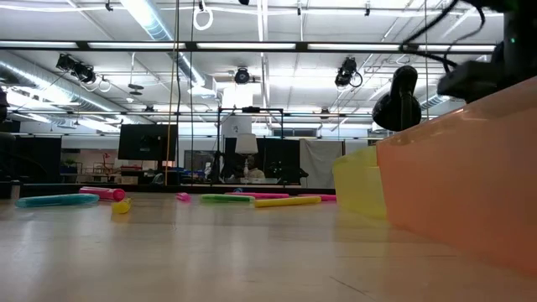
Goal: Pick & Place Markers
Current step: Put the left blue highlighter into the blue bin, then put the blue highlighter into the blue bin
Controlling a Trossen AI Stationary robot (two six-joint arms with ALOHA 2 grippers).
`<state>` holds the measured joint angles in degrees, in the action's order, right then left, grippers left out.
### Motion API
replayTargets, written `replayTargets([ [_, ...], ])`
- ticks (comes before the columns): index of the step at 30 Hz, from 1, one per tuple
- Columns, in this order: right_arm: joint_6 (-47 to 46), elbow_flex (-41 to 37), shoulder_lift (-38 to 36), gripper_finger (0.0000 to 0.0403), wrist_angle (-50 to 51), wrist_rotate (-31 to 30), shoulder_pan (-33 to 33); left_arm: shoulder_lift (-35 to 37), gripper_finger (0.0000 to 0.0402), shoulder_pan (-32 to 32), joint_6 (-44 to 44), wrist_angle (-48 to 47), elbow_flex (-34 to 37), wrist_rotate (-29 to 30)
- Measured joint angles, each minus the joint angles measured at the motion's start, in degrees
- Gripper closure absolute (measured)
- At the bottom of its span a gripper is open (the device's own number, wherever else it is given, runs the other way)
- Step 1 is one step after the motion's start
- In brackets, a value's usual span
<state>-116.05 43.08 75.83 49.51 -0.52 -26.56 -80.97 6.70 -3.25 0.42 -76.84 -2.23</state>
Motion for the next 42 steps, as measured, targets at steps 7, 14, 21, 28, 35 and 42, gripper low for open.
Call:
replayTargets([
  [7,-0.3,-5.8,0.0,0.0353,-5.8,0.0,-0.2,0.0,0.0193,0.0,0.0,-0.1,0.0,0.0],
  [14,0.2,-6.5,0.0,0.0351,-7.6,0.0,-0.2,0.0,0.0193,0.0,0.0,-0.1,0.0,0.0],
  [21,2.0,-6.5,0.0,0.0304,-8.2,0.0,-0.2,0.0,0.0193,0.0,0.0,-0.1,0.0,0.0],
  [28,3.0,-6.5,0.0,0.0236,-8.4,0.0,-0.2,0.0,0.0193,0.0,0.0,-0.1,0.0,0.0],
  [35,5.6,-6.2,-0.1,0.02,-8.2,-0.5,-0.2,0.0,0.0193,0.0,-0.1,-0.1,0.0,0.0],
  [42,11.7,-1.8,-3.1,0.0197,-4.9,-6.4,-0.2,0.0,0.0193,0.0,-0.1,0.0,0.0,0.0],
])
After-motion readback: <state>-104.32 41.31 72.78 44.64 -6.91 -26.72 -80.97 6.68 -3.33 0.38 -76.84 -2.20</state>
